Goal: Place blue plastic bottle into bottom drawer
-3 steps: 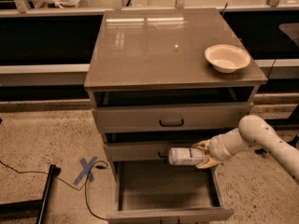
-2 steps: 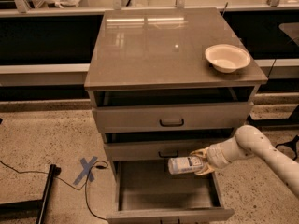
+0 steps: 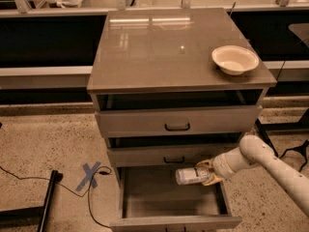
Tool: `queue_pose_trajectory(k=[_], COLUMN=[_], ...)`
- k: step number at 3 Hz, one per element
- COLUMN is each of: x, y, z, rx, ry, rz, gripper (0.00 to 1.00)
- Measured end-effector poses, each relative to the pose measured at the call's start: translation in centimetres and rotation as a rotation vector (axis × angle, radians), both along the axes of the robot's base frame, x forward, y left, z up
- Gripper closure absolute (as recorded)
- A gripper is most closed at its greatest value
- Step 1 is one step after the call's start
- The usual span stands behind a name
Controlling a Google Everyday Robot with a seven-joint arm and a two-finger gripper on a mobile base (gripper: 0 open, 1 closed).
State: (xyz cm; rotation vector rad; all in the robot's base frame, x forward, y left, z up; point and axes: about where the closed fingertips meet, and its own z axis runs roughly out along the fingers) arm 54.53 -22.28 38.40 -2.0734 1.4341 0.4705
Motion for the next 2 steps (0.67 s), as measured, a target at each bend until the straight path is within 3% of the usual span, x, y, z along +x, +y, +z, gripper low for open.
queue_pose_trajectory(k=[2], x=[0.0], y=[-1.5], z=[-11.4], rx=[-0.063], ry=[0.056], rz=[0.095], gripper=[1.0])
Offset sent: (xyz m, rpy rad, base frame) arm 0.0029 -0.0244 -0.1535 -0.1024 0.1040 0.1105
